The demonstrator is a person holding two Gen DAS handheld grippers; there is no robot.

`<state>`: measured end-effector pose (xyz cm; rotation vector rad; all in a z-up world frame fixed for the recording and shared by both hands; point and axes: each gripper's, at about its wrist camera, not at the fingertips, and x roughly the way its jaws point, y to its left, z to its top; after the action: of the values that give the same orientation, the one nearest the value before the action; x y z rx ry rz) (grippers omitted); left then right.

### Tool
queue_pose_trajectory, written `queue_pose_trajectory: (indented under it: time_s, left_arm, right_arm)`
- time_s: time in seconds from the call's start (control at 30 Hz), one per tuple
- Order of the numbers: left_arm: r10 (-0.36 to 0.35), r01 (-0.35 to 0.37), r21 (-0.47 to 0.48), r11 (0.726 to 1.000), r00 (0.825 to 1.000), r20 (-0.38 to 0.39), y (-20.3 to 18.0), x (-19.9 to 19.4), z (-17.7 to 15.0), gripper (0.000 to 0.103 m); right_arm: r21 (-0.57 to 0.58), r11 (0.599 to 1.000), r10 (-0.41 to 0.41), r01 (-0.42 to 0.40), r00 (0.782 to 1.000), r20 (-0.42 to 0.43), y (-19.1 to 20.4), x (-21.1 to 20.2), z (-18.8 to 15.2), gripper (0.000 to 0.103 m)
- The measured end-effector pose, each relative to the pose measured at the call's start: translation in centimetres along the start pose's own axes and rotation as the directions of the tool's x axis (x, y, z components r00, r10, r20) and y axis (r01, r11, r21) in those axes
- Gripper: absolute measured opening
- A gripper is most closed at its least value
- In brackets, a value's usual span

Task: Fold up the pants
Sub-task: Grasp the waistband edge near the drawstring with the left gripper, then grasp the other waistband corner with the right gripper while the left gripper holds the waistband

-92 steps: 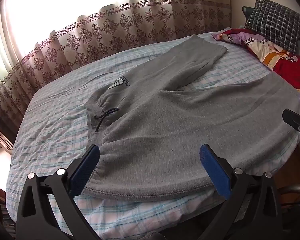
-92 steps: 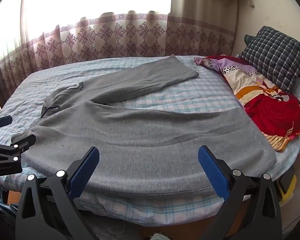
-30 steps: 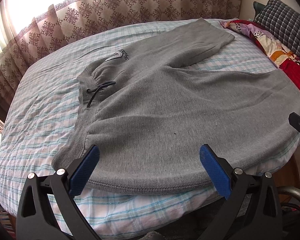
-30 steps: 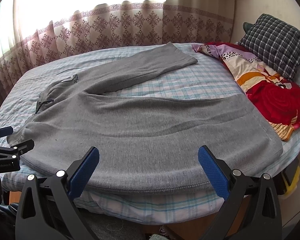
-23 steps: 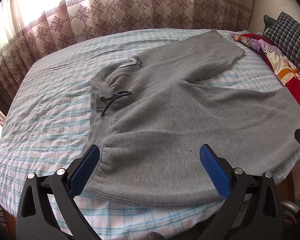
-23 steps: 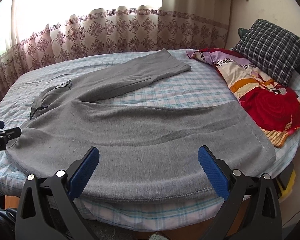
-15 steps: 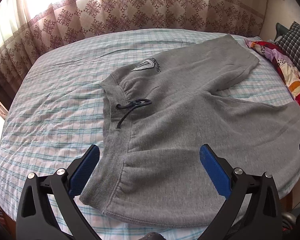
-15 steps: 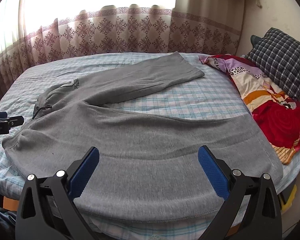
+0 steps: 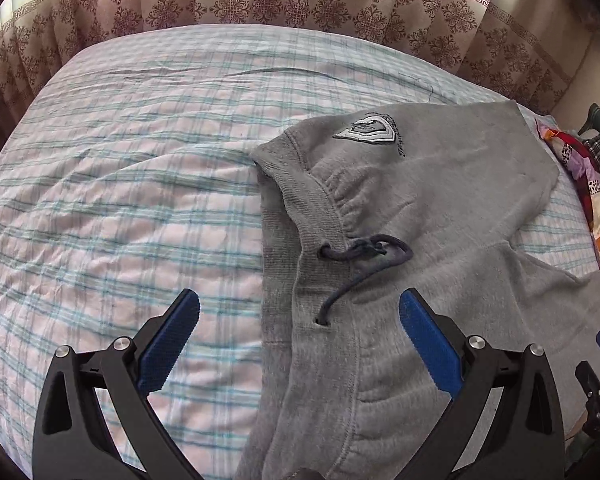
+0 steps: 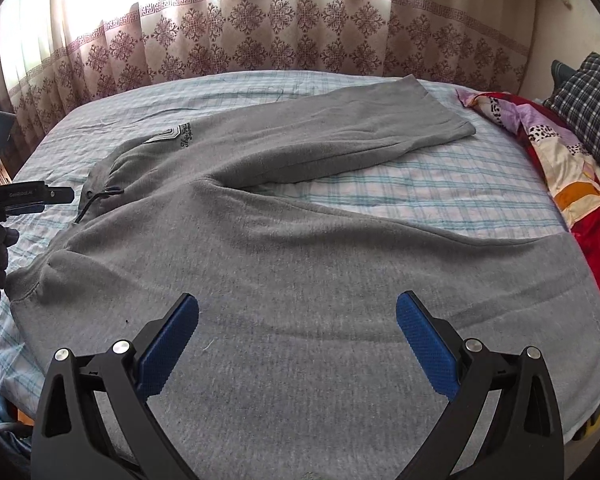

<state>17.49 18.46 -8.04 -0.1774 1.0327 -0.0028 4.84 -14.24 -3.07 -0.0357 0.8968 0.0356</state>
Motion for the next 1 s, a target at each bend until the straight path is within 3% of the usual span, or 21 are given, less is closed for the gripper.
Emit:
queue_pose_trajectory:
  time_s: [0.13, 0.37, 0.53, 0.63, 0.7, 0.8, 0.87, 0.9, 0.97, 1.0]
  left_arm:
    - [-0.077, 0.076, -0.048, 0.996, 0.997, -0.021, 1.4, 2.2, 2.1, 0.089]
    - [-0.152, 0.147, -0.144, 0.979, 0.988, -0.022, 3.9, 5.6, 6.1, 0.089]
    - [-0.216, 0.203, -0.210, 0.956, 0.975, -0.042, 5.5, 8.4, 8.1, 0.072]
    - [-0.246, 0.231, -0.219, 0.948, 0.968, -0.042, 5.8, 10.0, 8.9, 0.072]
    - [-0.265, 0.252, -0.203, 0.946, 0.964, -0.039, 5.7, 10.5, 9.4, 0.072]
    - [-0.303, 0.293, -0.167, 0.942, 0.952, -0.043, 5.0, 10.9, 10.1, 0.072]
    - [-0.327, 0.317, -0.135, 0.939, 0.944, -0.052, 4.4, 11.1, 10.4, 0.068]
    - [-0.317, 0.309, -0.116, 0.944, 0.947, -0.060, 4.1, 11.1, 10.5, 0.062]
    - [-0.267, 0.260, -0.086, 0.962, 0.961, -0.072, 3.7, 11.4, 10.6, 0.033]
    - [-0.252, 0.246, -0.085, 0.966, 0.965, -0.077, 3.7, 11.5, 10.7, 0.027]
  right_arm:
    - [0.011, 1.000, 0.010, -0.010, 1.000, -0.027, 0.6, 1.3, 0.1, 0.098]
    - [0.011, 1.000, 0.021, -0.020, 0.998, -0.058, 2.0, 2.9, 0.5, 0.098]
    - [0.009, 0.999, 0.041, -0.041, 0.996, -0.082, 2.8, 3.6, 1.0, 0.098]
    - [-0.007, 0.997, 0.073, -0.074, 0.994, -0.087, 3.8, 3.8, 1.4, 0.098]
    - [-0.018, 0.990, 0.135, -0.137, 0.988, -0.080, 4.7, 3.6, 1.7, 0.098]
    - [-0.088, 0.960, 0.260, -0.265, 0.963, -0.065, 7.5, 2.9, 2.2, 0.098]
    - [-0.150, 0.918, 0.358, -0.366, 0.930, -0.081, 10.2, 2.7, 2.4, 0.098]
    - [-0.179, 0.887, 0.414, -0.426, 0.905, -0.101, 11.8, 2.6, 2.4, 0.098]
    - [-0.223, 0.827, 0.496, -0.517, 0.856, -0.144, 14.6, 2.5, 2.2, 0.098]
    - [-0.254, 0.793, 0.528, -0.553, 0.833, -0.167, 16.2, 2.4, 2.0, 0.098]
